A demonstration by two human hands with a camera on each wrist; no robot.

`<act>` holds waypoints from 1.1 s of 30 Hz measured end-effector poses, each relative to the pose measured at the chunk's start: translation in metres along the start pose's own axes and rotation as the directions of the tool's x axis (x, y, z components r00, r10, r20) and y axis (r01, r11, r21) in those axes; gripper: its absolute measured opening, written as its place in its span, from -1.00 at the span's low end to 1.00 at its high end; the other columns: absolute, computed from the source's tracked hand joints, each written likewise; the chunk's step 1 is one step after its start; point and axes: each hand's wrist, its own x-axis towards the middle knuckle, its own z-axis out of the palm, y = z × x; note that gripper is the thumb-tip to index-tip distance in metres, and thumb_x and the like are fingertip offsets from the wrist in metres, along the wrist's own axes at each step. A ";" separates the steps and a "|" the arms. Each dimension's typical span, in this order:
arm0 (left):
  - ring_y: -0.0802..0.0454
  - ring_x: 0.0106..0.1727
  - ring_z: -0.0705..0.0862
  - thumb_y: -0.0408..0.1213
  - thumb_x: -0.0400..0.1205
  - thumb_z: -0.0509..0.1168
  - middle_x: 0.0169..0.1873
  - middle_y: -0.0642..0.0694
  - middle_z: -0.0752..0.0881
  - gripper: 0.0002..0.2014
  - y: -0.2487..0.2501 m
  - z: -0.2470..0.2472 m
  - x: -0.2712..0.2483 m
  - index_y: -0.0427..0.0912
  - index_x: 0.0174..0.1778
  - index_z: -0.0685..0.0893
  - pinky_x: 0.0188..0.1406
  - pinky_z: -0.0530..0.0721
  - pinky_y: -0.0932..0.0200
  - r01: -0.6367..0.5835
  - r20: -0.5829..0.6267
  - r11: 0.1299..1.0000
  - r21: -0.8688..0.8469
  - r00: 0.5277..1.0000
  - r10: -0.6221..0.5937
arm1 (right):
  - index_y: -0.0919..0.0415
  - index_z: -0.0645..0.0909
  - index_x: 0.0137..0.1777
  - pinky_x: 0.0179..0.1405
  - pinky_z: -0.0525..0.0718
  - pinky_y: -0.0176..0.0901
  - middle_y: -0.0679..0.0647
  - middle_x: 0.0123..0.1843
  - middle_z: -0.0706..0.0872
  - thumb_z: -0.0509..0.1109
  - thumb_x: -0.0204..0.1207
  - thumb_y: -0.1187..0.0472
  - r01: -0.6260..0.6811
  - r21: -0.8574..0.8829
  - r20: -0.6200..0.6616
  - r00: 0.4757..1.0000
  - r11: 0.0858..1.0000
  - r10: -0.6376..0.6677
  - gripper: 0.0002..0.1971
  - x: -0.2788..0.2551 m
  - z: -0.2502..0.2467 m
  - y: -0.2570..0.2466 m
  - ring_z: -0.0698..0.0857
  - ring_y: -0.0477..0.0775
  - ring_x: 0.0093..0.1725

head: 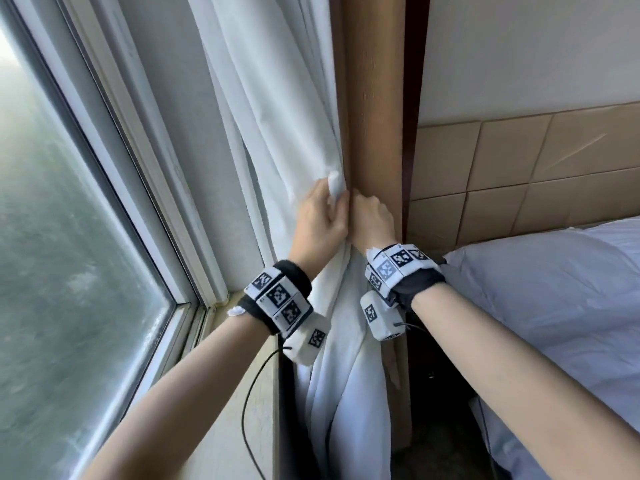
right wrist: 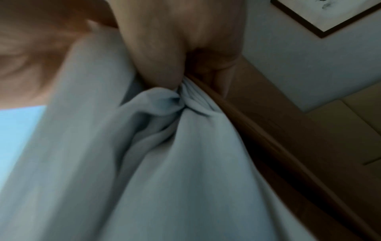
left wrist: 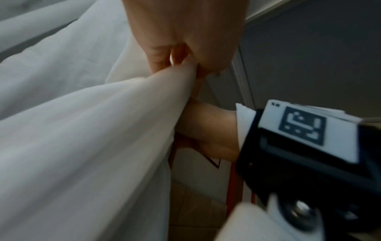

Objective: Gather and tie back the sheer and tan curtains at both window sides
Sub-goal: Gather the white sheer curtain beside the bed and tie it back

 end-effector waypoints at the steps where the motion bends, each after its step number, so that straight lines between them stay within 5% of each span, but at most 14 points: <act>1: 0.11 -0.32 0.49 -0.38 0.63 0.23 -0.33 0.01 0.51 -0.88 0.000 0.003 0.006 -0.26 -0.23 0.51 -0.28 0.43 0.23 0.006 0.042 1.000 0.022 0.999 -0.007 | 0.26 0.49 0.25 0.02 0.64 0.14 0.33 0.09 0.72 0.11 0.64 0.26 0.003 0.024 0.017 1.000 1.000 -0.003 -0.75 -0.001 0.000 0.000 0.69 0.43 0.11; 5: -0.02 -0.20 0.59 -0.31 0.52 0.26 -0.19 -0.14 0.62 -0.88 -0.011 0.003 0.015 -0.32 -0.16 0.57 -0.21 0.50 0.17 0.030 0.235 0.989 0.142 0.970 -0.064 | 0.18 0.46 0.38 0.11 0.65 0.15 0.35 0.15 0.70 0.17 0.61 0.15 -0.058 0.153 0.117 0.992 0.987 0.041 -0.64 -0.003 -0.009 0.006 0.65 0.45 0.16; 8: -0.03 -0.24 0.59 -0.34 0.51 0.23 -0.30 -0.11 0.63 -0.94 -0.017 -0.002 0.007 -0.26 -0.25 0.55 -0.29 0.47 0.20 0.160 0.320 0.981 0.109 0.929 -0.187 | 0.22 0.50 0.38 0.18 0.63 0.18 0.41 0.21 0.66 0.22 0.57 0.17 -0.108 0.214 0.154 0.985 0.971 0.075 -0.61 -0.003 -0.017 0.012 0.63 0.49 0.20; 12: -0.27 -0.18 0.64 -0.27 0.61 0.17 -0.24 -0.20 0.65 -0.91 -0.030 0.005 -0.018 -0.21 -0.16 0.50 -0.31 0.41 0.12 -0.003 0.372 0.936 0.352 0.918 -0.137 | 0.27 0.53 0.38 0.27 0.59 0.13 0.40 0.29 0.64 0.16 0.59 0.18 -0.166 0.289 0.221 0.970 0.943 0.103 -0.60 -0.006 -0.021 0.011 0.60 0.46 0.24; 15: -0.21 -0.24 0.60 -0.30 0.57 0.16 -0.22 -0.19 0.61 -0.83 -0.026 0.010 -0.017 -0.29 0.01 0.52 -0.32 0.43 0.07 -0.071 0.374 0.856 0.512 0.916 -0.147 | 0.28 0.50 0.40 0.31 0.55 0.10 0.34 0.35 0.61 0.13 0.64 -0.13 -0.205 0.358 0.304 0.948 0.911 0.094 -0.46 -0.013 -0.024 0.005 0.58 0.37 0.30; 18: -0.09 -0.29 0.50 -0.43 0.50 0.15 -0.36 -0.05 0.47 -0.95 -0.021 0.007 -0.007 -0.25 -0.17 0.48 -0.42 0.39 0.14 -0.144 0.517 0.802 0.580 0.825 -0.226 | 0.36 0.46 0.41 0.32 0.56 0.11 0.27 0.35 0.59 0.07 0.46 -0.52 -0.200 0.357 0.384 0.922 0.912 0.052 -0.07 -0.017 -0.027 0.000 0.60 0.27 0.31; 21: -0.10 -0.23 0.53 -0.38 0.50 0.13 -0.31 -0.09 0.47 -0.94 -0.030 0.003 -0.004 -0.27 -0.20 0.49 -0.33 0.46 0.14 -0.221 0.650 0.807 0.547 0.720 -0.243 | 0.27 0.55 0.29 0.21 0.66 0.12 0.15 0.22 0.67 0.27 0.27 -0.57 -0.147 0.255 0.335 0.941 0.956 0.055 -0.07 -0.010 -0.026 -0.001 0.68 0.20 0.18; 26: 0.11 0.00 0.59 -0.06 0.60 0.38 0.01 0.04 0.62 -0.55 -0.047 -0.029 0.001 -0.12 0.37 0.51 0.04 0.54 0.29 0.098 0.753 0.970 0.223 0.614 -0.236 | 0.25 0.62 0.30 0.28 0.62 0.06 0.20 0.23 0.72 0.31 0.55 -0.11 -0.171 0.324 0.278 0.957 0.931 0.079 -0.51 0.009 -0.021 0.014 0.69 0.25 0.23; 30: 0.06 0.05 0.69 0.00 0.60 0.37 0.08 0.00 0.76 -0.63 -0.070 -0.054 0.016 -0.16 0.19 0.74 0.08 0.63 0.12 0.476 0.495 0.878 0.055 0.751 -0.438 | 0.27 0.50 0.46 0.38 0.52 -0.08 0.11 0.36 0.64 0.43 0.53 -0.06 -0.200 0.463 0.348 0.937 0.863 0.031 -0.41 0.013 -0.020 0.025 0.61 0.12 0.36; 33: 0.05 0.21 0.65 -0.10 0.56 0.43 0.17 -0.05 0.71 -0.55 -0.087 -0.056 0.019 -0.04 0.35 0.54 0.15 0.60 0.04 0.667 0.412 0.741 -0.083 0.700 -0.583 | 0.19 0.47 0.51 0.44 0.46 -0.11 0.05 0.41 0.61 0.46 0.54 0.01 -0.197 0.549 0.374 0.927 0.812 -0.028 -0.42 0.009 -0.023 0.028 0.57 0.05 0.41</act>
